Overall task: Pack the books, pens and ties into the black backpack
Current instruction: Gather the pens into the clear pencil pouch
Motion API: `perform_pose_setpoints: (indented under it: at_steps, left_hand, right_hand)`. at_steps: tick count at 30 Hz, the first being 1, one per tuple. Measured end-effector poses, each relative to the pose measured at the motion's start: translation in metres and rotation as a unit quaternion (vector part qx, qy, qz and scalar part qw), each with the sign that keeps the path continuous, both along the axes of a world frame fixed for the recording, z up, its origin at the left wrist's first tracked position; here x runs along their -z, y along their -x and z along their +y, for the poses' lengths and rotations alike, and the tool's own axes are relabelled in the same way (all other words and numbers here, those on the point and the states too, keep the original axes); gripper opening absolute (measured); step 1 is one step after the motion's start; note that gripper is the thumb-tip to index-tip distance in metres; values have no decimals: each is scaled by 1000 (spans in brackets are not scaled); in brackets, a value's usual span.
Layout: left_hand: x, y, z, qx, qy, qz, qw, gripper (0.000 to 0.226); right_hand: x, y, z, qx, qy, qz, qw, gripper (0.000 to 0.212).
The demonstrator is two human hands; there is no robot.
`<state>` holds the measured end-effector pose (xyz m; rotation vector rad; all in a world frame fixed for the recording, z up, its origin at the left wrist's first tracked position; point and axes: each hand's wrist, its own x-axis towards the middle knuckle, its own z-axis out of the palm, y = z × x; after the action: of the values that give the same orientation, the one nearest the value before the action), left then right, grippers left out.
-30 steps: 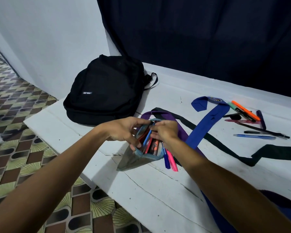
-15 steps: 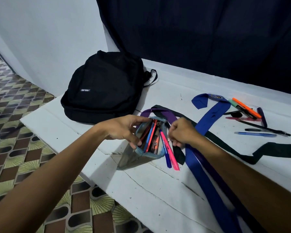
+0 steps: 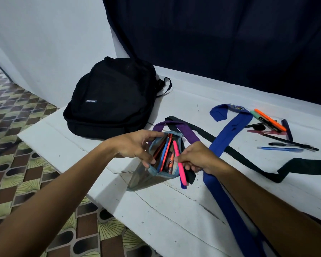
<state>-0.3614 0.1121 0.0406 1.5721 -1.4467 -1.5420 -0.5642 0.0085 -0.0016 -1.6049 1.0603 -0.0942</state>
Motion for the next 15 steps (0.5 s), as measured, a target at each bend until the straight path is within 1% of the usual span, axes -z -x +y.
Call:
perform_pose_setpoints:
  at_steps: [3,5,9,12,14,15]
  left_hand:
    - [3,-1,0,-12,-2,-2,1000,89]
    - [1,0,1,-11,2,-7,1000,89]
    - [-4,1,2,-1,15,-21,1000,86]
    - [-7,-1,3,-11,14,-36,999,90]
    - [-8,-2,3,-13,13,-36,999,88]
    - [-9,-2,4,-13,14,-36,999,84]
  right_hand:
    - [-13,-11,5,27,-86,-89,992,13]
    - [-14,-26,10,58,-103,-120,986,15]
    - [-9,-54,18,113,-82,-130,982,16]
    - [-7,-60,21,86,-72,-121,986,13]
    - [-9,-56,17,69,-32,-109,991,5]
    - [-9,-51,11,72,6,-97,993,9]
